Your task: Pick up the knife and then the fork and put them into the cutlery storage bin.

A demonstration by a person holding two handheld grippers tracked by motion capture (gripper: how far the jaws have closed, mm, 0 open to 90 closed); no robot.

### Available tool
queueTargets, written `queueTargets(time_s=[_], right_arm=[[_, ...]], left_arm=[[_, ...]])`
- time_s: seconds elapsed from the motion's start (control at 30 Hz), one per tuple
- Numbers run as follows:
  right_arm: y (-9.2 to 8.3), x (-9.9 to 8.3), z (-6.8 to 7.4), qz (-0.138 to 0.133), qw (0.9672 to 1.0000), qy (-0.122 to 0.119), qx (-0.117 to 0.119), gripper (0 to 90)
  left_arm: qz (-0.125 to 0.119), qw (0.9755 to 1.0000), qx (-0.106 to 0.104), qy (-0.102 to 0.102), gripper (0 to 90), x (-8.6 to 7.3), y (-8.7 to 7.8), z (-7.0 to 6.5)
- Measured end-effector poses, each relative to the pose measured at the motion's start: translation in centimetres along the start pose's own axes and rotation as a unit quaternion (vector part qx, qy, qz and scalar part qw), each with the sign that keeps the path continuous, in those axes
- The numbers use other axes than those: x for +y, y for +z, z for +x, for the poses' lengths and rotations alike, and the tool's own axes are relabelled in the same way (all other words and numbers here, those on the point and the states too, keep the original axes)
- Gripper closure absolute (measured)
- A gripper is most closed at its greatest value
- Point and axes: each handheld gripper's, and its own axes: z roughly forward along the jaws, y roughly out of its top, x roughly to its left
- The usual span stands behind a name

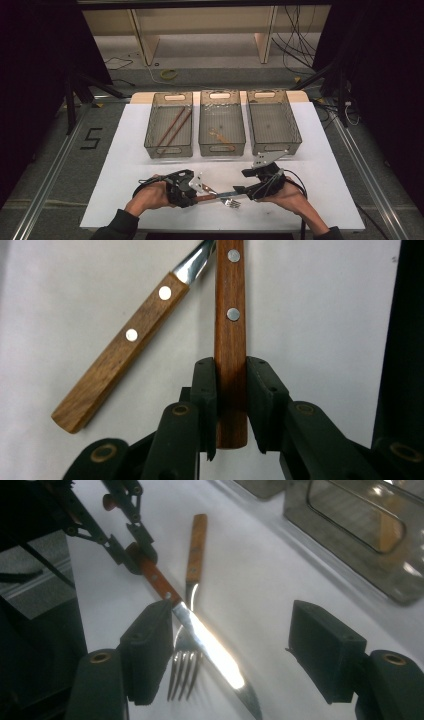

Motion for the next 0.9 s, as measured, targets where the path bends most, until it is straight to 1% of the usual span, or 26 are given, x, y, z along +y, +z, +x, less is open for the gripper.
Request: queueTargets(time_s=[0.03,0.07,0.1,0.13,0.2,0.23,0.27,0.3,0.33,0.47,0.5,0.53,0.57,0.6,0.63,0.67,0.7,0.73,0.77,0.83,0.87,0.9], right_arm=[[0.1,0.1,0.3,0.000,0.9999,-0.010,-0.001,34.9],[0.3,0.3,0.6,0.000,0.9998,-0.019,0.000,34.9],[0.4,0.4,0.9,-0.002,0.9997,-0.026,0.004,35.0],[0.6,0.5,1.2,-0.002,0.9994,-0.035,0.006,34.9],[1.2,0.6,1.9,0.006,0.9983,-0.057,0.008,35.0],[1.5,0.6,2.3,0.010,0.9977,-0.066,0.011,35.0],[1.8,0.7,2.6,0.014,0.9970,-0.075,0.012,35.1],[2.2,0.8,2.9,0.019,0.9962,-0.084,0.013,35.6],[2.5,0.8,3.2,0.025,0.9954,-0.092,0.014,36.1],[3.7,0.8,4.2,0.049,0.9909,-0.125,0.013,37.7],[3.9,0.9,4.4,0.053,0.9901,-0.129,0.015,38.1],[4.1,0.9,4.6,0.057,0.9896,-0.131,0.015,38.4],[4.3,0.9,4.7,0.060,0.9882,-0.140,0.014,38.6],[4.5,0.9,4.9,0.064,0.9870,-0.147,0.011,38.6],[4.8,0.8,5.0,0.068,0.9858,-0.153,0.011,38.7],[5.0,0.8,5.2,0.076,0.9848,-0.156,0.011,38.9],[5.2,0.8,5.4,0.079,0.9833,-0.164,0.010,39.1],[5.4,0.7,5.5,0.085,0.9820,-0.169,0.009,39.7],[5.6,0.7,5.7,0.089,0.9802,-0.176,0.008,40.7],[5.9,0.6,6.0,0.094,0.9779,-0.187,0.008,42.9],[6.0,0.6,6.0,0.096,0.9759,-0.196,0.007,43.9],[6.1,0.6,6.2,0.098,0.9752,-0.198,0.008,44.8]], left_arm=[[-0.002,1.0000,-0.003,0.000,75.0,0.1,-0.1,-0.1],[-0.009,1.0000,0.000,0.001,75.0,0.2,-0.2,-0.2],[-0.009,1.0000,-0.003,0.000,75.1,0.3,-0.3,-0.2],[-0.008,0.9999,-0.002,0.007,75.0,0.5,-0.4,-0.4],[-0.012,0.9999,-0.006,0.007,75.0,0.7,-0.5,-0.5],[-0.011,0.9999,-0.001,0.009,75.0,0.8,-0.6,-0.7],[-0.016,0.9999,-0.002,0.004,75.0,0.9,-0.6,-0.8],[-0.014,0.9998,-0.008,0.007,75.1,1.0,-0.7,-0.8],[-0.016,0.9998,-0.005,0.008,75.1,1.1,-0.8,-0.9],[-0.018,0.9998,-0.002,0.008,75.0,1.4,-0.9,-1.0],[-0.018,0.9998,-0.005,0.006,75.0,1.4,-1.0,-1.0],[-0.015,0.9997,-0.015,0.009,75.0,1.5,-1.0,-1.1],[-0.014,0.9997,-0.012,0.016,75.0,1.5,-1.0,-1.2],[-0.018,0.9997,-0.009,0.013,75.0,1.6,-1.0,-1.2],[-0.018,0.9997,-0.013,0.013,75.0,1.7,-0.9,-1.2],[-0.018,0.9996,-0.011,0.017,75.0,1.7,-0.9,-1.3],[-0.016,0.9996,-0.014,0.017,75.0,1.8,-1.0,-1.3],[-0.013,0.9995,-0.015,0.022,75.0,1.8,-1.0,-1.4],[-0.016,0.9995,-0.015,0.021,75.0,1.8,-0.9,-1.6],[-0.017,0.9994,-0.018,0.022,75.0,1.9,-1.0,-1.6],[-0.018,0.9994,-0.017,0.022,75.0,2.0,-1.0,-1.6],[-0.016,0.9994,-0.016,0.026,75.0,2.0,-1.1,-1.5]])
